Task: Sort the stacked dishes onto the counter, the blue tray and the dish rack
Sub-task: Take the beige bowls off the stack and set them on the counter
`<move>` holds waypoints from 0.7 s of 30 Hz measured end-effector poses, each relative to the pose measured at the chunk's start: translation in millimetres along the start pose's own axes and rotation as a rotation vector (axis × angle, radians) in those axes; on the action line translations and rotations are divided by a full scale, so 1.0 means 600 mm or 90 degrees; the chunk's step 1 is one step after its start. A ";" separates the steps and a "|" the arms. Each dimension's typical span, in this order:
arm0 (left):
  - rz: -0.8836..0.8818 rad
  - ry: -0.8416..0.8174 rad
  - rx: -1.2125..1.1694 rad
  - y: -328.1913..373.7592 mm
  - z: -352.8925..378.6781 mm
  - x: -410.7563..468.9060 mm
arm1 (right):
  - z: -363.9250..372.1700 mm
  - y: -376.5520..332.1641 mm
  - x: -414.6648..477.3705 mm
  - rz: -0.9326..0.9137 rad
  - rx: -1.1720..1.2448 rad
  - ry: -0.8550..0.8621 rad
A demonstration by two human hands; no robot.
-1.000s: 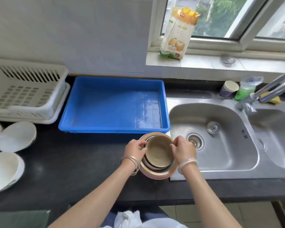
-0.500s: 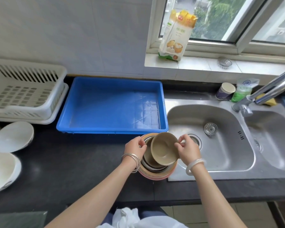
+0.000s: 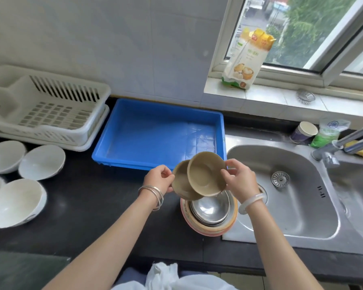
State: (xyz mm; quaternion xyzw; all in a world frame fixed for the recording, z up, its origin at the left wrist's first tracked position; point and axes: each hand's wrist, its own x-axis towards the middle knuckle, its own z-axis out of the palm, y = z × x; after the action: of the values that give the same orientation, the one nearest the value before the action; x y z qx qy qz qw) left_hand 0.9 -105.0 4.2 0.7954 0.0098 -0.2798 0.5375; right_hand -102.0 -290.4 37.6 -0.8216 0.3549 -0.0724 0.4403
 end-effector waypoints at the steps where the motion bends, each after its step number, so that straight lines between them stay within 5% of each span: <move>1: -0.005 0.017 -0.007 -0.004 -0.017 0.001 | 0.011 -0.008 0.002 -0.008 0.003 -0.012; 12: -0.128 0.237 -0.153 -0.124 -0.218 -0.020 | 0.196 -0.095 0.019 -0.031 0.059 -0.202; 21: -0.241 0.409 -0.248 -0.247 -0.331 -0.052 | 0.398 -0.158 0.028 -0.037 -0.049 -0.352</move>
State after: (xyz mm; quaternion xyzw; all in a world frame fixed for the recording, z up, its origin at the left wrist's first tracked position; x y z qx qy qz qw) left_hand 14.2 137.2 -54.7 0.7099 0.3755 -0.1042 0.5866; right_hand 62.5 -106.9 -36.0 -0.8359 0.2001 0.1557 0.4868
